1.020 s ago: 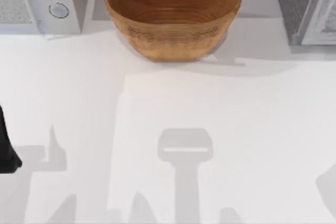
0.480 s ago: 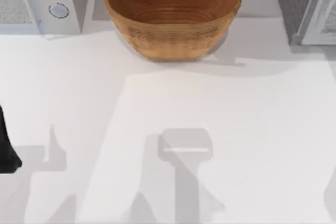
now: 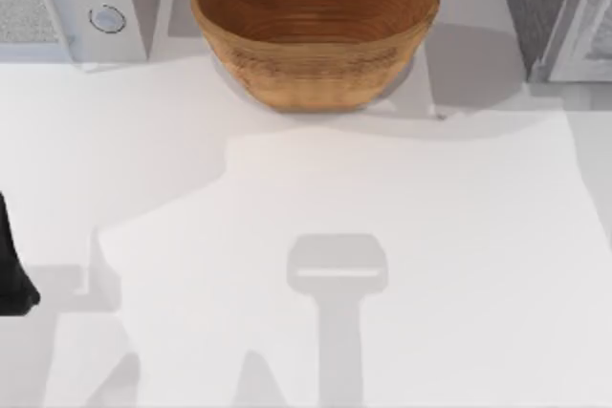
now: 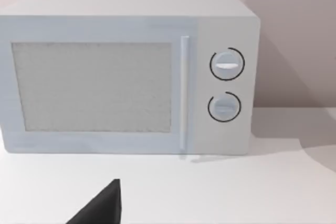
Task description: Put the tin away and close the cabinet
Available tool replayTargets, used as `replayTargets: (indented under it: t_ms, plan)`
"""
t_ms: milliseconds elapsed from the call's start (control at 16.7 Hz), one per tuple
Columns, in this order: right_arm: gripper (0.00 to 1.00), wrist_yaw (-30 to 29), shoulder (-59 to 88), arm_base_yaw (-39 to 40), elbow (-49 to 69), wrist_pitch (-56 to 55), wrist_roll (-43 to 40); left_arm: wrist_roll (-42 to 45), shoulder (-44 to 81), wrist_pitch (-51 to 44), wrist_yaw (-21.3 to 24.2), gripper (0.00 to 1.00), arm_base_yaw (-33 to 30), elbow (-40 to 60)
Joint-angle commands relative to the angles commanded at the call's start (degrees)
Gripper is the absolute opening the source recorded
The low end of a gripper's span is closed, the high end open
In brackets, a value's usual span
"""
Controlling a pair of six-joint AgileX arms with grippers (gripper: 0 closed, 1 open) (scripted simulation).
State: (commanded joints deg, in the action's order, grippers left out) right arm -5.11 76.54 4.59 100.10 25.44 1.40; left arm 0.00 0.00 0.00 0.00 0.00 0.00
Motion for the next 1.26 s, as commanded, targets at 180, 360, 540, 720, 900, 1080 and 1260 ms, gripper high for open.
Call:
replayTargets:
  t_ms: [180, 360, 540, 720, 900, 1080, 1260]
  plan:
    - [1.00, -12.01, -1.13, 12.00, -0.89, 0.14, -0.10, 0.00, 0.00, 0.00, 0.00, 1.00, 0.00, 0.00]
    - [1.00, -19.10, -2.19, 19.09, -1.41, -0.01, -0.21, 0.00, 0.00, 0.00, 0.00, 1.00, 0.00, 0.00]
    - [1.00, -20.76, -2.51, 20.75, -1.52, -0.10, -0.24, 0.00, 0.00, 0.00, 0.00, 1.00, 0.00, 0.00]
    - [1.00, -21.85, -3.76, 19.42, -1.16, 0.33, -0.96, 0.00, 0.00, 0.00, 0.00, 1.00, 0.00, 0.00]
    - [1.00, -20.44, -1.56, 17.98, 0.76, -0.43, -0.94, 0.00, 0.00, 0.00, 0.00, 1.00, 0.00, 0.00]
    - [1.00, -18.65, 2.93, 16.10, 3.24, -1.43, -0.91, 0.00, 0.00, 0.00, 0.00, 1.00, 0.00, 0.00]
    - [1.00, -17.19, 4.88, 14.62, 4.90, -2.30, -0.89, 0.00, 0.00, 0.00, 0.00, 1.00, 0.00, 0.00]
